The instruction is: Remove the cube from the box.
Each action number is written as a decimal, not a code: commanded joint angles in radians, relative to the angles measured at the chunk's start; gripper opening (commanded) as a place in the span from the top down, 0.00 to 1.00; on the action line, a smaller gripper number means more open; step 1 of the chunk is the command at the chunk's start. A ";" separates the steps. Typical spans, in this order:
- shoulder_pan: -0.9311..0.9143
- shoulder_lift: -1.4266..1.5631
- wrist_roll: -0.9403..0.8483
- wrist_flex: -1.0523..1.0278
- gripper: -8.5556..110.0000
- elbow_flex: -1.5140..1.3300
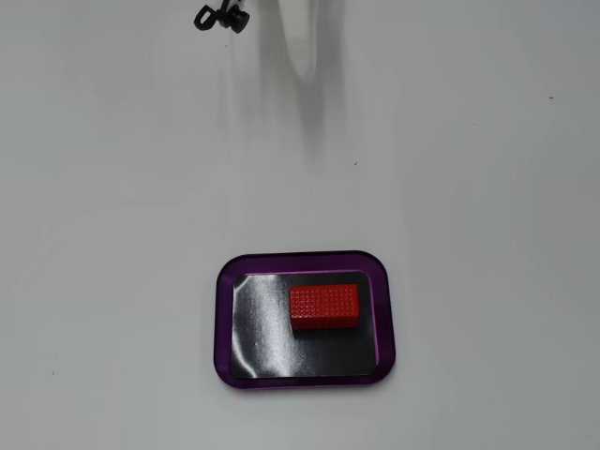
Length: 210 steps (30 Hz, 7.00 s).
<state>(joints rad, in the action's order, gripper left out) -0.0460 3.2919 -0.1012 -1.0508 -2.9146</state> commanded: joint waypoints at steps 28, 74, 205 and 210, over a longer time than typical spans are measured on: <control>0.000 -0.224 0.014 0.141 0.93 0.365; 0.017 -2.197 -0.026 -0.209 0.71 1.917; 0.081 -1.062 -0.114 0.394 0.80 0.390; 0.008 -1.039 -0.112 0.325 0.80 0.485</control>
<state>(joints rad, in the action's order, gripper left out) -0.0077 2.2135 -0.2148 -0.6949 -2.5142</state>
